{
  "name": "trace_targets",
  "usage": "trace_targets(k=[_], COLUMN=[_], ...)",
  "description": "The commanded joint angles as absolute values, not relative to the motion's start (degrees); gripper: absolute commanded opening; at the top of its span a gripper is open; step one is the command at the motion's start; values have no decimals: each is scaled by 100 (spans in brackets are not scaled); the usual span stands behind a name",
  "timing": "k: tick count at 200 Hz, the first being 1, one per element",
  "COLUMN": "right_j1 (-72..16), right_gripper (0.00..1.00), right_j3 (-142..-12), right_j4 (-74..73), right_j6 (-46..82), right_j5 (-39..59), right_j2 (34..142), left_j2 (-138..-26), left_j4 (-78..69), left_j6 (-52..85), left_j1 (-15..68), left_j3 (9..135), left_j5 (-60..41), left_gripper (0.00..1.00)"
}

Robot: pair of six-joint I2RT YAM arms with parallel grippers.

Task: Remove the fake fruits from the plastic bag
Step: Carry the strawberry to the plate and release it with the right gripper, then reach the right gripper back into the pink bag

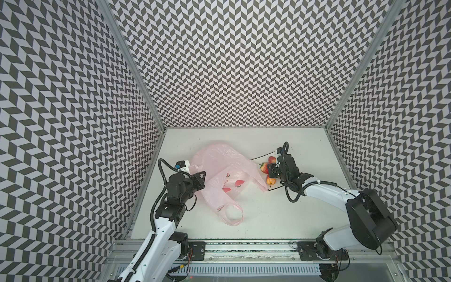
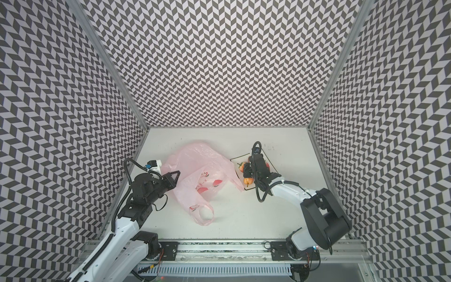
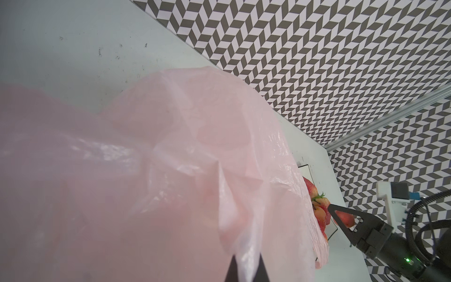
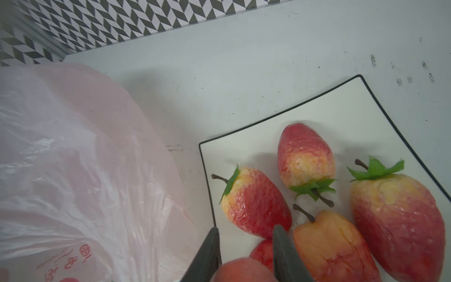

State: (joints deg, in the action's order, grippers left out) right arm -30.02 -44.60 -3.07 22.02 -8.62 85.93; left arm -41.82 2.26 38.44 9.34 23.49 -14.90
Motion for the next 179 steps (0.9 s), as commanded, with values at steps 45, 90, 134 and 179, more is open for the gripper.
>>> trace_targets(k=[45, 90, 134, 179], right_j1=[-2910, -2849, -2855, -2861], right_gripper=[41, 58, 66, 69], right_j3=[-4696, -4585, -4470, -4059], right_j4=[-805, -892, -761, -825], right_j6=[2144, 2228, 2205, 2057], right_j5=[-1296, -1267, -1159, -437], right_j2=[9157, 9113, 8561, 7470], left_j2=[-4203, -4227, -4282, -4297], left_j4=[264, 224, 167, 184], left_j6=[3772, 3766, 3771, 3730], left_j1=[907, 905, 905, 897], left_j3=[2487, 2475, 2468, 2505], left_j5=[-1614, -1634, -1679, -1679], left_gripper=[0, 0, 0, 0])
